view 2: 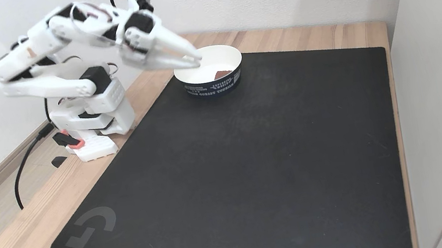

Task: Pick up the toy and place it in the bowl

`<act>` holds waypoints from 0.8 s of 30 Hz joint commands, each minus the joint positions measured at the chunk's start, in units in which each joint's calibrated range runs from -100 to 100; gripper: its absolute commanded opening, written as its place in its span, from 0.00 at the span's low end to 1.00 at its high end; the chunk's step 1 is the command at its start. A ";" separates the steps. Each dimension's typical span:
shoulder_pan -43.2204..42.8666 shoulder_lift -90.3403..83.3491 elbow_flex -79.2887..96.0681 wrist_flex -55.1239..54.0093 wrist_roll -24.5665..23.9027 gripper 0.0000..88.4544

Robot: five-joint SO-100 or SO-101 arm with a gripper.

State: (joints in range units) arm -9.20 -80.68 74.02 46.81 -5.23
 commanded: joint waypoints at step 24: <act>8.40 -18.90 25.44 6.70 5.17 0.03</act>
State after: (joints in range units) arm -1.29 -99.00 98.58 53.06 -0.28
